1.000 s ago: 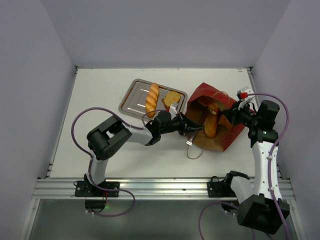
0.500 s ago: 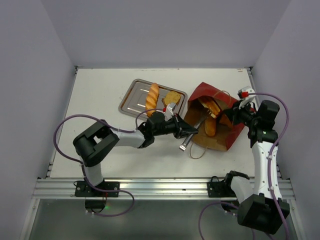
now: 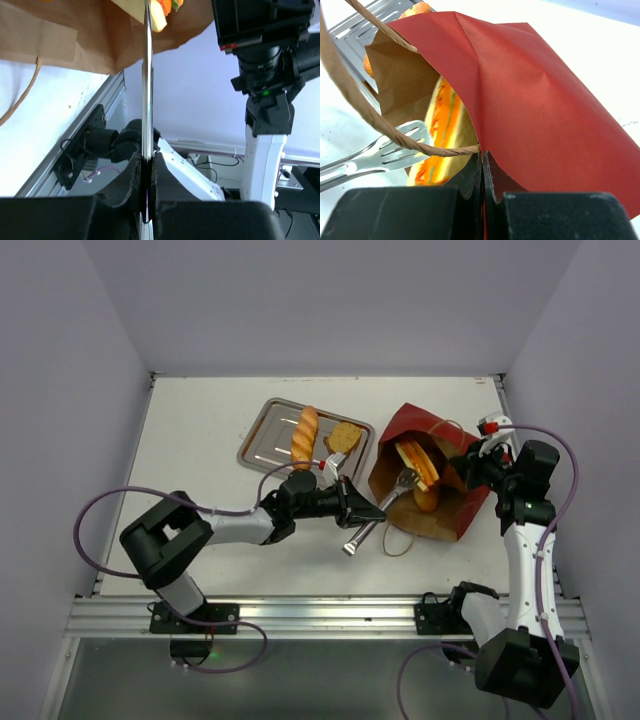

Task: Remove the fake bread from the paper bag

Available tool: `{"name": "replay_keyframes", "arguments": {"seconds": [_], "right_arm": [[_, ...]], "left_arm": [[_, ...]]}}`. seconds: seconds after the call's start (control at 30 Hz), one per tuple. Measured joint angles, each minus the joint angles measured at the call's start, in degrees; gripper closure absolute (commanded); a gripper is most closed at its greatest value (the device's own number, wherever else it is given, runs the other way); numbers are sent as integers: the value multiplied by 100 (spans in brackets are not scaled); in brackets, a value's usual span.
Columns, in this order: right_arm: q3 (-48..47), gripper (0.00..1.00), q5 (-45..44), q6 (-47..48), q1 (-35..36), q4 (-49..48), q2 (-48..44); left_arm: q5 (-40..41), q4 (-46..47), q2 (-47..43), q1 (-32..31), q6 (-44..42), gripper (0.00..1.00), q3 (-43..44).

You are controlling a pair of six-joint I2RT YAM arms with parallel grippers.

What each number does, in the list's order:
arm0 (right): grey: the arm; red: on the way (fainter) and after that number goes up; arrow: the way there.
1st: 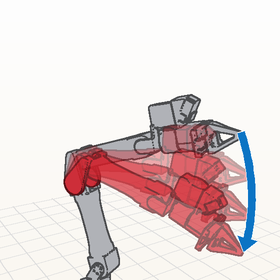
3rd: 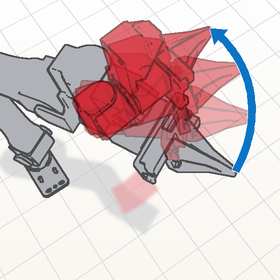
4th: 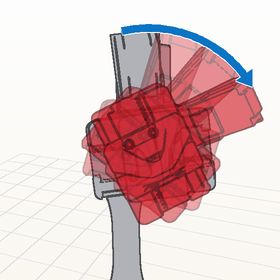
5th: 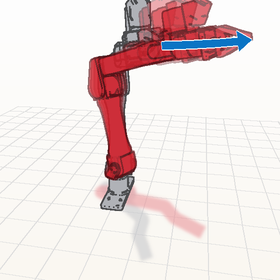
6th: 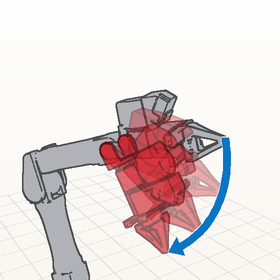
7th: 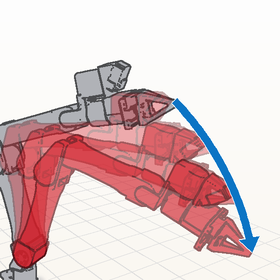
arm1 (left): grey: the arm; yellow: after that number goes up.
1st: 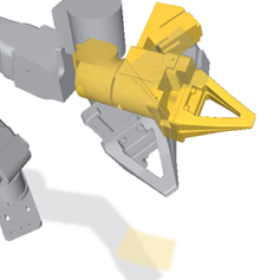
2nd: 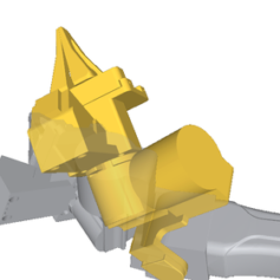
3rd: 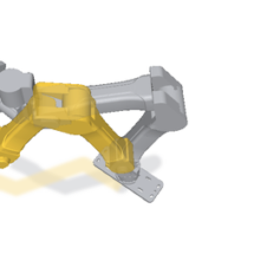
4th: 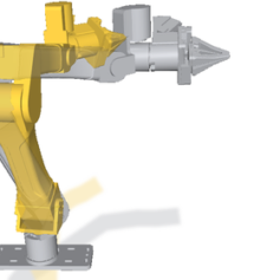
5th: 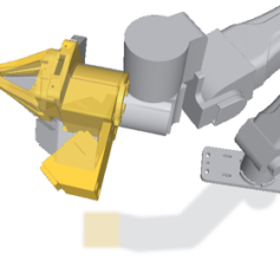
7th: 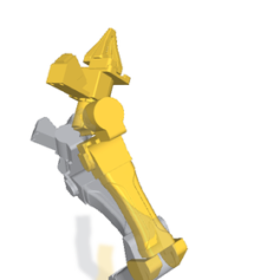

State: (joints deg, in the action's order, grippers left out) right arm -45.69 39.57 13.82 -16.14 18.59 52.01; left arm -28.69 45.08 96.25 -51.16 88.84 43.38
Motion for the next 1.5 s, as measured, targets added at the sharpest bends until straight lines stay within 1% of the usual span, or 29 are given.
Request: {"name": "replay_keyframes", "arguments": {"seconds": [0.43, 0.83, 1.03, 1.17, 1.33, 1.5], "right_arm": [[2, 99, -227, -107, 0, -31, -2], [2, 99, -420, -144, 0, -68, -2], [2, 99, -437, -144, 0, -72, -2], [2, 99, -439, -160, 0, -79, -2], [2, 99, -446, -181, 0, -87, -2], [2, 99, -455, -181, 0, -101, -2]], "left_arm": [[-442, -999, -1456, -4, -774, 100, -485], [-704, -2181, -3375, -13, -1384, 100, -1126], [-702, -2874, -4304, -20, -1567, 100, -1180], [-645, -3250, -4725, -2, -1628, 100, -1182], [-601, -3565, -5029, 208, -1652, 100, -1213], [-638, -3928, -5292, 741, -1722, 100, -1204]]}}
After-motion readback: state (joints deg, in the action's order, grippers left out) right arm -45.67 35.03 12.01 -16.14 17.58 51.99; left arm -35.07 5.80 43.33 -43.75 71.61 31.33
